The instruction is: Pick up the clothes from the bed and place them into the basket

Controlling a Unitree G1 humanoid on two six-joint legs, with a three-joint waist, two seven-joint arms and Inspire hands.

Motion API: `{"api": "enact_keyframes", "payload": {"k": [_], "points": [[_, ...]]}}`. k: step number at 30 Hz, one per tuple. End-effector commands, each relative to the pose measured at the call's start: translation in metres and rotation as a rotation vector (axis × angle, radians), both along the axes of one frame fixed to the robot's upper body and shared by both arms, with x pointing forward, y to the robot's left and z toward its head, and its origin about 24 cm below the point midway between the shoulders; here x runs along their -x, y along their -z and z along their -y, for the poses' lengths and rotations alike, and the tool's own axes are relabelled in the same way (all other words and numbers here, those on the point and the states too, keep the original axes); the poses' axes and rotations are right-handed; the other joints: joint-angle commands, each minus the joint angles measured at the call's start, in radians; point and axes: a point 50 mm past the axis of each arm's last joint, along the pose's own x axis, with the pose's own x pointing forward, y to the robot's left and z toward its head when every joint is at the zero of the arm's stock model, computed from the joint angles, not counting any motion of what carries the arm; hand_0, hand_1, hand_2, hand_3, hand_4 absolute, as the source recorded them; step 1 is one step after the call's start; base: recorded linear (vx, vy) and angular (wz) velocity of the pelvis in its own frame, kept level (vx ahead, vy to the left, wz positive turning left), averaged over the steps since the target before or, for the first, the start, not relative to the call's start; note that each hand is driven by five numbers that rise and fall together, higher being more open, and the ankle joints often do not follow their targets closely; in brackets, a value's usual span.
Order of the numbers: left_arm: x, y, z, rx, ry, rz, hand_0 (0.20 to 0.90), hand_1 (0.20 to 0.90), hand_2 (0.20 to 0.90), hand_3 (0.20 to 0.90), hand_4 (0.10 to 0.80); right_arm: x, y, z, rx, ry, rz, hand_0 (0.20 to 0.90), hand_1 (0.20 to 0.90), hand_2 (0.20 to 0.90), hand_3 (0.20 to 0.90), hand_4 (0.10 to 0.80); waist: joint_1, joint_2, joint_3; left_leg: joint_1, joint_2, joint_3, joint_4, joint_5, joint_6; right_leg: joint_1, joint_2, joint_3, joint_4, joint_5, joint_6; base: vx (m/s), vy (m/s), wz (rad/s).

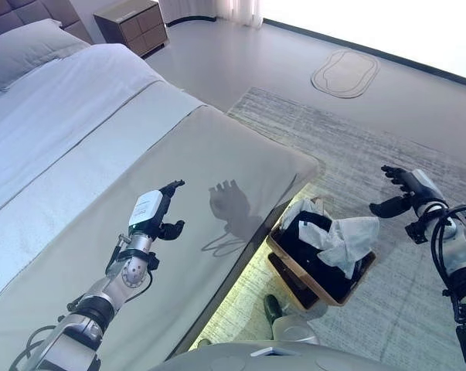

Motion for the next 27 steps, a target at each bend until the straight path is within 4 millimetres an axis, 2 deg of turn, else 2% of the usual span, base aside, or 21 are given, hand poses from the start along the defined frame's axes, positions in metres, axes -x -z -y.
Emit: {"api": "enact_keyframes", "payload": {"k": [1, 7, 10, 13, 18, 22, 24, 27], "points": [[-0.015, -0.027, -0.005, 0.003, -0.012, 0.158, 0.900, 0.900, 0.900, 0.900, 0.800, -0.011, -0.025, -0.005, 0.005, -0.028, 0.145, 0.900, 0.900, 0.900, 0.900, 0.800, 0.009, -0.056, -0.079, -0.063, -0.008, -0.031, 0.042, -0.019, 0.022, -0.031, -0.016, -0.018, 0.091, -0.059, 0.048, -0.016, 0.005, 0.03], [-0.017, -0.028, -0.001, -0.003, -0.011, 0.167, 0.900, 0.900, 0.900, 0.900, 0.800, -0.012, -0.013, -0.018, 0.276, -0.196, -0.111, 0.900, 0.900, 0.900, 0.900, 0.800, 0.018, -0.069, -0.072, -0.076, -0.007, -0.038, 0.050, -0.015, 0.020, -0.033, -0.019, -0.024, 0.095, -0.062, 0.049, -0.030, 0.008, 0.03], [-0.019, -0.028, 0.001, -0.001, -0.009, 0.169, 0.900, 0.900, 0.900, 0.900, 0.800, -0.014, -0.009, -0.020, 0.362, -0.229, -0.178, 0.900, 0.900, 0.900, 0.900, 0.800, 0.025, -0.075, -0.073, -0.073, -0.007, -0.041, 0.050, -0.015, 0.022, -0.028, -0.022, -0.031, 0.096, -0.062, 0.049, 0.004, 0.001, 0.01], [-0.019, -0.027, 0.003, -0.003, -0.002, 0.166, 0.900, 0.900, 0.900, 0.900, 0.800, -0.015, -0.006, -0.019, 0.326, -0.209, -0.182, 0.900, 0.900, 0.900, 0.900, 0.800, 0.033, -0.078, -0.074, -0.065, -0.008, -0.047, 0.045, -0.015, 0.023, -0.018, -0.025, -0.038, 0.095, -0.065, 0.050, 0.016, 0.009, 0.09], [-0.014, -0.023, 0.001, 0.005, -0.014, 0.155, 0.900, 0.900, 0.900, 0.900, 0.800, -0.010, 0.001, -0.020, 0.168, -0.126, -0.087, 0.900, 0.900, 0.900, 0.900, 0.800, 0.041, -0.075, -0.073, -0.058, -0.009, -0.062, 0.037, -0.013, 0.023, -0.008, -0.028, -0.045, 0.093, -0.066, 0.052, 0.018, 0.009, 0.08], [-0.009, -0.018, -0.001, 0.016, -0.042, 0.137, 0.900, 0.900, 0.900, 0.900, 0.800, -0.006, 0.006, -0.032, 0.117, -0.104, 0.057, 0.900, 0.900, 0.900, 0.900, 0.800, 0.048, -0.070, -0.070, -0.053, -0.011, -0.077, 0.027, -0.009, 0.025, 0.000, -0.029, -0.048, 0.093, -0.069, 0.053, 0.015, -0.001, 0.03], [-0.001, -0.011, 0.000, 0.034, -0.068, 0.121, 0.900, 0.900, 0.900, 0.900, 0.800, 0.000, 0.006, -0.050, 0.157, -0.118, 0.238, 0.900, 0.900, 0.900, 0.900, 0.800, 0.050, -0.064, -0.069, -0.050, -0.013, -0.090, 0.018, -0.005, 0.027, 0.006, -0.027, -0.049, 0.094, -0.073, 0.053, 0.033, -0.002, 0.04], [0.009, -0.001, 0.002, 0.068, -0.097, 0.109, 0.900, 0.900, 0.900, 0.900, 0.800, 0.010, 0.009, -0.082, 0.191, -0.167, 0.420, 0.900, 0.900, 0.900, 0.900, 0.800, 0.053, -0.054, -0.065, -0.055, -0.019, -0.107, 0.017, -0.003, 0.030, 0.009, -0.028, -0.051, 0.094, -0.079, 0.052, 0.012, 0.002, 0.09]]}}
